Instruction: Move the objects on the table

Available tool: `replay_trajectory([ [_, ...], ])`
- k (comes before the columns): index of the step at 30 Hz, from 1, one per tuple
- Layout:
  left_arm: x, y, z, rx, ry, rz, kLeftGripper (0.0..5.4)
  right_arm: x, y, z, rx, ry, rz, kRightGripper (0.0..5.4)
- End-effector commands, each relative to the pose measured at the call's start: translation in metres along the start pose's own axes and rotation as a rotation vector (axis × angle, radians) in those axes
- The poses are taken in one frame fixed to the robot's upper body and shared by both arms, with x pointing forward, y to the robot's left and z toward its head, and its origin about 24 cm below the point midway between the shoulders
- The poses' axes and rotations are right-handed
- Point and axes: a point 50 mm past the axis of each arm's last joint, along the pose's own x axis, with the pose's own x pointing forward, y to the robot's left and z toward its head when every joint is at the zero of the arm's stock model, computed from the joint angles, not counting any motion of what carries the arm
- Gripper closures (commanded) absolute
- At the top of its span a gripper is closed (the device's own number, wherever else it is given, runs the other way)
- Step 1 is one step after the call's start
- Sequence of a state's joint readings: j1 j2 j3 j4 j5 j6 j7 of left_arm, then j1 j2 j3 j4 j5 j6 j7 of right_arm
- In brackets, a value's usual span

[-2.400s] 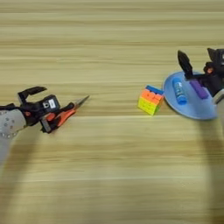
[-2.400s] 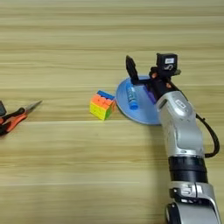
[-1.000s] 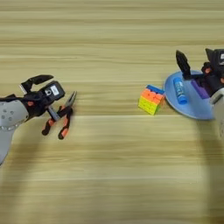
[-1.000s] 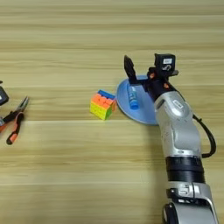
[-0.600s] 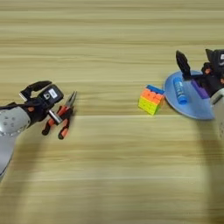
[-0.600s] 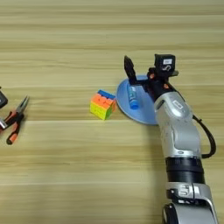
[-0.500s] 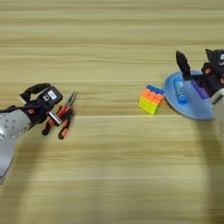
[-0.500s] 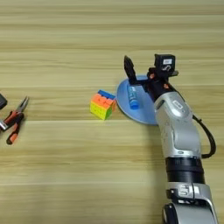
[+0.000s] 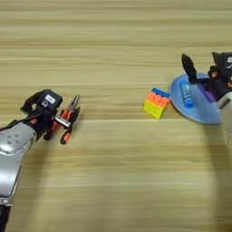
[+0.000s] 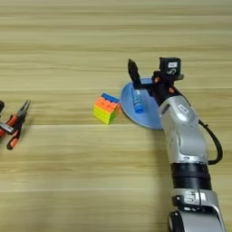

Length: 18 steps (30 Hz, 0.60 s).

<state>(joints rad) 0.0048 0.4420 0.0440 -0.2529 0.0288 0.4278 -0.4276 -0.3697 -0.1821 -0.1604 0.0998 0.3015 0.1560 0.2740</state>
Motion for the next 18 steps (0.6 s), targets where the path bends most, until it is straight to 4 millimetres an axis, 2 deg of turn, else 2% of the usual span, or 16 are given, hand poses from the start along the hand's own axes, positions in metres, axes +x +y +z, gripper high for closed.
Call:
replay_trajectory([
  [1, -0.003, -0.002, -0.003, -0.042, 0.009, 0.0, 0.03, 0.002, 0.0, 0.003, -0.005, -0.014, 0.006, 0.0],
  [18, 0.005, -0.013, -0.024, -0.086, 0.069, -0.01, 0.03, 0.001, 0.001, 0.003, -0.006, -0.015, 0.008, 0.0],
])
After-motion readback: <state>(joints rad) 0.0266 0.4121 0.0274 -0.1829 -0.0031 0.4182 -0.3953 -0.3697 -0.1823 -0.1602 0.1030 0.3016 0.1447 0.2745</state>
